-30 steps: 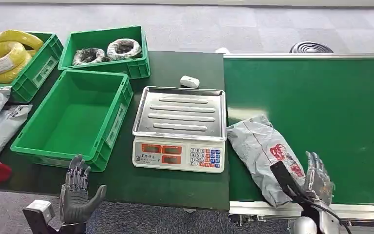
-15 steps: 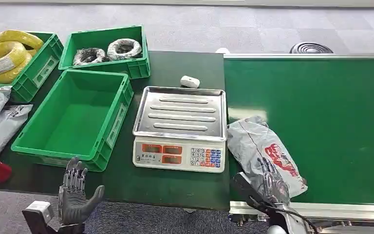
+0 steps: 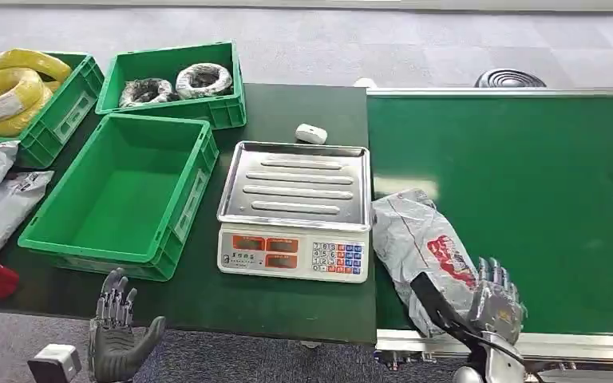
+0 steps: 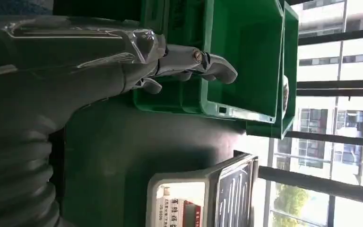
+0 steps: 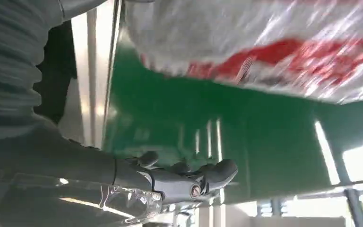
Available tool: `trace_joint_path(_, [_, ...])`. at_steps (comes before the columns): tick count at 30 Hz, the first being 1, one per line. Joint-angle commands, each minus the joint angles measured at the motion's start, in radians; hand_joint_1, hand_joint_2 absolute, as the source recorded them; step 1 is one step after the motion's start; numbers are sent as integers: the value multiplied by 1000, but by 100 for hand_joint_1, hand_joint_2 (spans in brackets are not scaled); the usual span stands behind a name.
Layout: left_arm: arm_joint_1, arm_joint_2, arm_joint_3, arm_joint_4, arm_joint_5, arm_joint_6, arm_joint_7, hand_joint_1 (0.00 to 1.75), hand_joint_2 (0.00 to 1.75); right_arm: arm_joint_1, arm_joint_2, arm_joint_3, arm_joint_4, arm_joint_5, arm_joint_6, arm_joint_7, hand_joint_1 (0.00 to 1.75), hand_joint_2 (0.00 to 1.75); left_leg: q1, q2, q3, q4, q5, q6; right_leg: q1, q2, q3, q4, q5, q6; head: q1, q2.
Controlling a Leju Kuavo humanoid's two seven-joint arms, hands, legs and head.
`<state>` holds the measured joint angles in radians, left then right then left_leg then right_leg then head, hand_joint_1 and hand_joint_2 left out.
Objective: Moved the parcel from conveyor to table for the left to box.
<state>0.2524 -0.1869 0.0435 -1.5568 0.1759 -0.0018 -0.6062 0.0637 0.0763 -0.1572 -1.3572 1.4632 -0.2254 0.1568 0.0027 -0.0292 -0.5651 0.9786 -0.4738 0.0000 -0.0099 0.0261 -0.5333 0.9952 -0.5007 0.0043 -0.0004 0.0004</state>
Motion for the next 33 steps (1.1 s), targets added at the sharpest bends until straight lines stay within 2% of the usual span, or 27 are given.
trace_joint_path(1, [-26,-5,14,35,-10,-15,14,0,175,-5,66,-158,-34,33,7,-37,0,175,0,2,0,0,0,0,0,-2,1,-1,0,0,0,0])
trace_joint_path(7, [-50,15,8,65,-10,-22,13,0,175,23,99,-153,-92,26,22,-89,0,175,0,0,0,-1,0,0,0,-2,0,0,0,0,0,0])
trace_joint_path(14, [-55,19,10,71,-9,-24,11,0,175,28,101,-134,-82,36,30,-96,0,175,0,2,1,-1,0,0,0,-2,1,-1,0,0,0,0])
trace_joint_path(15, [-58,15,13,73,-9,-26,11,0,175,29,101,-128,-89,-23,-7,-146,0,175,0,1,1,-1,0,0,0,-2,1,-1,0,0,0,0])
trace_joint_path(19, [-59,14,12,73,-9,-26,11,0,175,27,100,-128,-92,-23,-8,-145,0,175,0,3,1,-1,0,-1,1,-1,1,-2,1,0,0,0])
trace_joint_path(21, [-64,10,13,75,-10,-29,11,0,175,36,104,-119,-104,-106,4,-208,0,175,0,1,1,-1,0,-1,0,-2,1,-1,0,0,0,0])
trace_joint_path(24, [-80,6,16,83,-9,-32,10,0,175,46,106,-86,-63,-78,71,-207,0,175,0,1,1,-1,0,-1,1,-2,1,-1,0,0,0,0])
trace_joint_path(33, [-95,-8,25,75,-19,-36,24,0,175,52,94,3,-1,-110,31,-221,0,175,1,3,2,-1,0,0,2,-2,2,-3,1,0,0,0])
